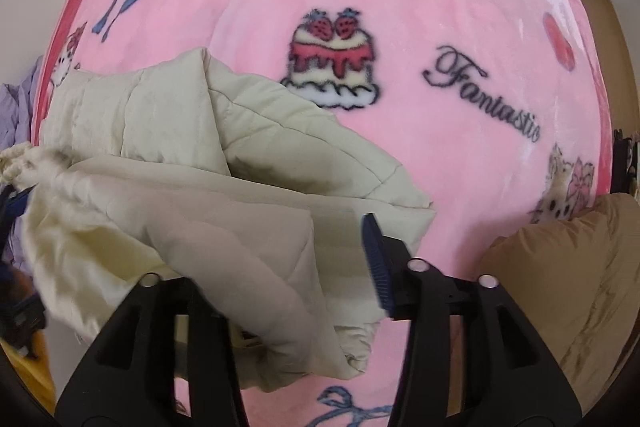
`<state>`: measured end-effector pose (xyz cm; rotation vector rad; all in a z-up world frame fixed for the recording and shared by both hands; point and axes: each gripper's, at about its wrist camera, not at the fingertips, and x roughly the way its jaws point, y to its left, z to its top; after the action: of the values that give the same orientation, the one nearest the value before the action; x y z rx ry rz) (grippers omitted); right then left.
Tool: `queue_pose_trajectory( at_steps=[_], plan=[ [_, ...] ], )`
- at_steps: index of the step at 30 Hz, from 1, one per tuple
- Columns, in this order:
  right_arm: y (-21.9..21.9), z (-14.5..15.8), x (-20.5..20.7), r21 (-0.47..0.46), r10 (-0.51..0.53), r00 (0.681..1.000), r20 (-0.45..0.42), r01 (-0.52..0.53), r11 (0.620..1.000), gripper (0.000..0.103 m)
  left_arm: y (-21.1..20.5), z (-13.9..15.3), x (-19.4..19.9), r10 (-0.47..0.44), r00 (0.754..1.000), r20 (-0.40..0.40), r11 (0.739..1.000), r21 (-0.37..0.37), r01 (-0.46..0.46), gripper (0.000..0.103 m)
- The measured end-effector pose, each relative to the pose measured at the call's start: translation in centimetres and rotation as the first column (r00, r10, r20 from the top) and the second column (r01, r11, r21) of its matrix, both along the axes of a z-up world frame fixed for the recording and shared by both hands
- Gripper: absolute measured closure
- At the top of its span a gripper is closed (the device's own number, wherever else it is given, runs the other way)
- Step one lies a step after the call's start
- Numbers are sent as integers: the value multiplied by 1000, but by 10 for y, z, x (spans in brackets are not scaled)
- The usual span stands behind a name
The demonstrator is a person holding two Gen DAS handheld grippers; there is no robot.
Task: Fold large clothes
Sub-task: 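Pull the folded jacket across the bedspread with the left tool, then release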
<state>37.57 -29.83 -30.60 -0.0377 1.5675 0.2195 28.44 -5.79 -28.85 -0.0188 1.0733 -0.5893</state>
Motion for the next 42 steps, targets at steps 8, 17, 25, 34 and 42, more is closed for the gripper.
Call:
queue_pose_trajectory(
  at_steps=[8,17,25,34,42],
  plan=[
    [22,15,4,-68,71,997,-11,-72,995,32,-11,-16,2,133,989,57,977,161,-141,14],
    [39,1,20,-135,-4,972,-234,-28,990,19,-20,-17,-7,135,982,133,967,199,-160,14],
    [68,21,48,-78,-60,948,-311,38,996,13,-32,-22,-20,51,978,203,954,278,-108,15],
    [64,104,-21,-110,317,905,285,-298,948,16,4,-19,-10,116,980,163,965,216,-150,20],
    [72,83,-89,-128,495,651,575,-526,841,56,10,-23,16,148,982,122,964,205,-170,20]
  ],
)
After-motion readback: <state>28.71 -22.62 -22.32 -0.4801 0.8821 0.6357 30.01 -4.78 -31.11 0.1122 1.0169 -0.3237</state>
